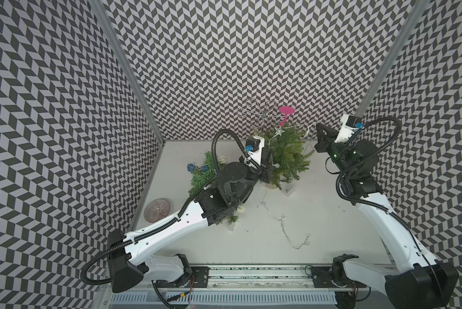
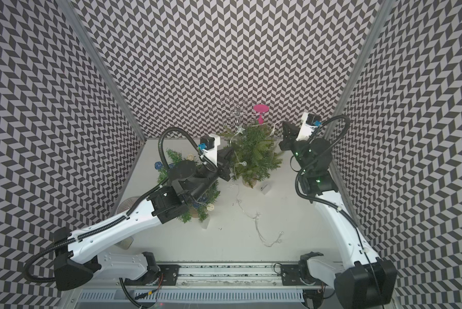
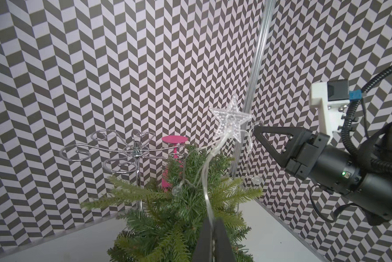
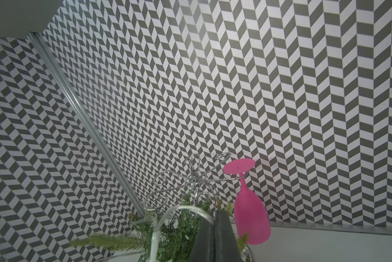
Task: Wrap string light around the christmas tree
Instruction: Wrap the light string around the Christmas tree.
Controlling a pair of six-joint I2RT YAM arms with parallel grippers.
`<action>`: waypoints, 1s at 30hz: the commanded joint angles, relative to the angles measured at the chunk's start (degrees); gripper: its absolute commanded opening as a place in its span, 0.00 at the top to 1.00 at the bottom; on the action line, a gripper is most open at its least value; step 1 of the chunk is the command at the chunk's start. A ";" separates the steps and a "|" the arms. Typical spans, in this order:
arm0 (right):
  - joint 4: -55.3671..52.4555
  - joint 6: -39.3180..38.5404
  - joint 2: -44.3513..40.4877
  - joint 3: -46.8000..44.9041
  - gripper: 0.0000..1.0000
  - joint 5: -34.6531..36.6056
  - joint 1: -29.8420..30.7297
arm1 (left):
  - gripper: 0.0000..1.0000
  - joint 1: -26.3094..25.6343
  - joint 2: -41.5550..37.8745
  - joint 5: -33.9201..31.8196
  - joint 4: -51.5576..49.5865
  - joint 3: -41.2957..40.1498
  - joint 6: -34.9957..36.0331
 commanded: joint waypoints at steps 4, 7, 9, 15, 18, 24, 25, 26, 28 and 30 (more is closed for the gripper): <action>-0.81 2.06 3.34 3.51 1.00 2.40 -1.86 | 1.00 2.63 1.08 -0.98 -2.59 3.69 2.06; -0.36 2.75 3.79 3.72 1.00 1.89 -2.86 | 1.00 3.24 -0.81 -0.28 -1.38 3.56 2.35; 0.30 3.59 3.87 3.37 1.00 1.56 -3.49 | 1.00 3.21 -1.73 0.04 -0.53 3.64 2.39; 11.83 6.10 2.13 -2.04 1.00 -3.69 -4.81 | 1.00 7.07 1.43 4.13 -0.40 7.66 4.11; 15.65 5.84 1.72 -2.81 1.00 -7.75 -4.98 | 1.00 7.59 1.77 5.85 0.79 8.51 4.84; 17.36 7.11 1.31 -2.07 1.00 -9.66 -4.93 | 1.00 7.92 2.32 5.53 -0.67 11.52 4.82; 16.92 7.25 1.47 -1.66 1.00 -8.53 -4.95 | 1.00 8.01 2.61 5.47 -1.02 11.98 4.97; 16.99 7.26 1.75 -1.44 1.00 -7.99 -5.03 | 1.00 8.03 2.49 5.63 -0.81 12.03 5.20; 16.56 7.09 2.42 -0.48 1.00 -7.89 -5.30 | 1.00 8.03 2.06 5.96 -0.20 11.82 5.40; 17.34 7.13 2.97 -0.31 1.00 -8.01 -5.41 | 1.00 8.18 1.28 6.41 -0.54 11.89 4.83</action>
